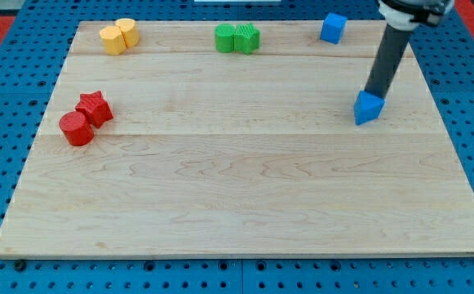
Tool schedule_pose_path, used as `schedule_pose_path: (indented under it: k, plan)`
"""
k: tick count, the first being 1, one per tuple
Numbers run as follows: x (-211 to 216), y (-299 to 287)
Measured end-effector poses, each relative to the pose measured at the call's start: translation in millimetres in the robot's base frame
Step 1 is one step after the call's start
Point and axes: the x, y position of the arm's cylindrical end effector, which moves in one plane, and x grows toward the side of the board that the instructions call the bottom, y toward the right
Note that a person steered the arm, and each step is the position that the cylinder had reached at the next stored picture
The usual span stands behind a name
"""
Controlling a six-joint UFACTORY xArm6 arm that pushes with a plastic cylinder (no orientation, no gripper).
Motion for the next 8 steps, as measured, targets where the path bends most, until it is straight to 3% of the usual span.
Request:
schedule_pose_path:
  k: [1,2,3,4,5,6,7,8]
  plan:
    - [-5.3,14.2]
    - [-85.9,72.6]
    - [-183.4,63.4]
    - [-204.1,53.2]
    - [-203.6,5.8]
    - [-203.3,-92.3]
    - [-197.3,-121.6]
    - [-173.3,-56.4]
